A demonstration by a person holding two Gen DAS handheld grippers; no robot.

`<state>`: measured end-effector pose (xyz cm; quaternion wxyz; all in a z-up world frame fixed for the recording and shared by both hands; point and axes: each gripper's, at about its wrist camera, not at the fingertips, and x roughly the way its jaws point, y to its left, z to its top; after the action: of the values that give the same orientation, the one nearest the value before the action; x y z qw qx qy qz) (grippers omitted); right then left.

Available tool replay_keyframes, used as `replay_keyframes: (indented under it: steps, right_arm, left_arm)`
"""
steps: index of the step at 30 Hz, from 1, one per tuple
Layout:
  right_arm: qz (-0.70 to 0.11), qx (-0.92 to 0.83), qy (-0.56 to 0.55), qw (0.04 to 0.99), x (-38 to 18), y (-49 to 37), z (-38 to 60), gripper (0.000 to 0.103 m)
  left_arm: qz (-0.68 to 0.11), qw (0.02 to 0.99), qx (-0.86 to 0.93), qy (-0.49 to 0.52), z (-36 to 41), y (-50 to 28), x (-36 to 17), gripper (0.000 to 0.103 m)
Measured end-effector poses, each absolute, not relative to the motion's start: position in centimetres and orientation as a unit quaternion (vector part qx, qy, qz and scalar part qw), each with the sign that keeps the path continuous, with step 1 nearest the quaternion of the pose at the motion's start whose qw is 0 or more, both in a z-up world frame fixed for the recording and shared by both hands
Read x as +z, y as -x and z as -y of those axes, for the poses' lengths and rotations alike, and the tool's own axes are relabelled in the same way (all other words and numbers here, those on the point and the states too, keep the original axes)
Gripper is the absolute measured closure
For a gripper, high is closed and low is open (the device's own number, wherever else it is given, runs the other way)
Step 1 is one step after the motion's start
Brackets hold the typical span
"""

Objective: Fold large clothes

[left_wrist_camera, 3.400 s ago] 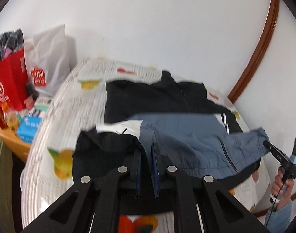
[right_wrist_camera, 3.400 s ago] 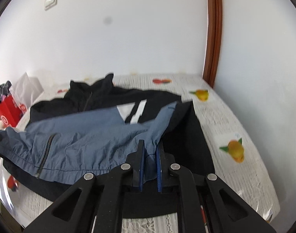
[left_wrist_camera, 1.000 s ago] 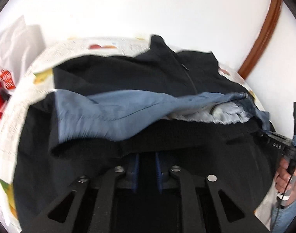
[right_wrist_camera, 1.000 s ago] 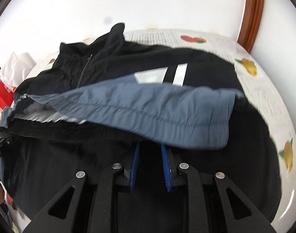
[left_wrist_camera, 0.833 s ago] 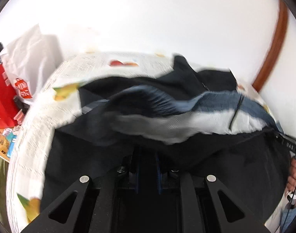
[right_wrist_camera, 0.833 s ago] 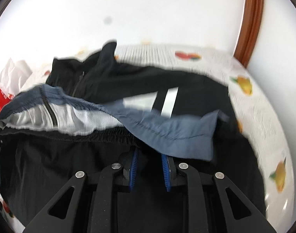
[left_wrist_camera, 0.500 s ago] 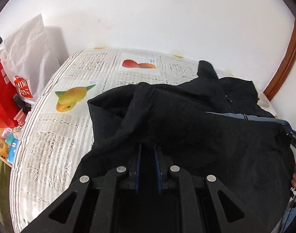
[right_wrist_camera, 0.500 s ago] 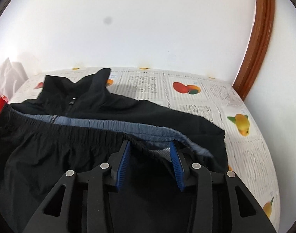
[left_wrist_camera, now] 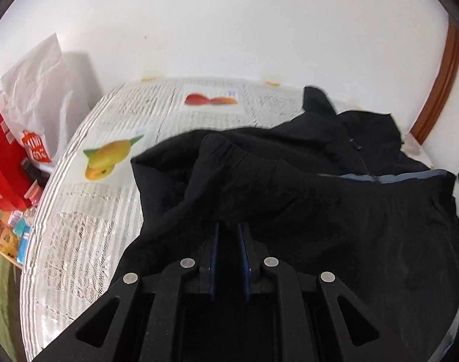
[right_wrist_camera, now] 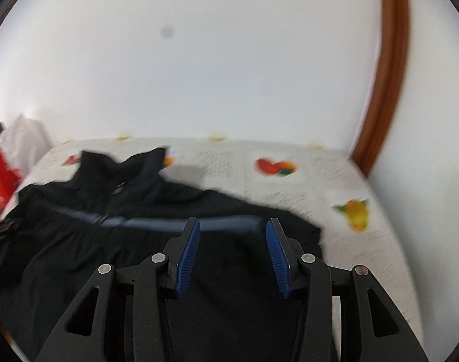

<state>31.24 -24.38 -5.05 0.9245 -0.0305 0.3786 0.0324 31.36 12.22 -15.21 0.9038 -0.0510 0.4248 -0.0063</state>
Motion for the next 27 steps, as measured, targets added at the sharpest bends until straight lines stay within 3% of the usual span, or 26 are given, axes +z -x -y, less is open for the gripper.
replay_keyframes:
  steps: [6,12,25,27]
  right_arm:
    - [-0.408,-0.018,0.084,0.909,-10.0,-32.9,23.9,0.065]
    - [-0.45,-0.048,0.043,0.891,-12.8,-36.2,26.6,0.068]
    - [-0.455,-0.047,0.051,0.888,-11.6,-35.9,26.9,0.065]
    - [-0.447,-0.038,0.034,0.893,-10.4,-34.5,26.0,0.063]
  left_arm:
    - [-0.429,0.902,0.007,0.043,-12.4,-31.8,-15.8,0.087]
    - [-0.436,0.899,0.009,0.046,-12.6,-32.1,-16.3,0.087]
    - [-0.445,0.894,-0.001,0.062,-13.3,-30.6,-15.5,0.087]
    - [-0.444,0.894,-0.005,0.061,-13.7,-29.9,-15.1,0.076]
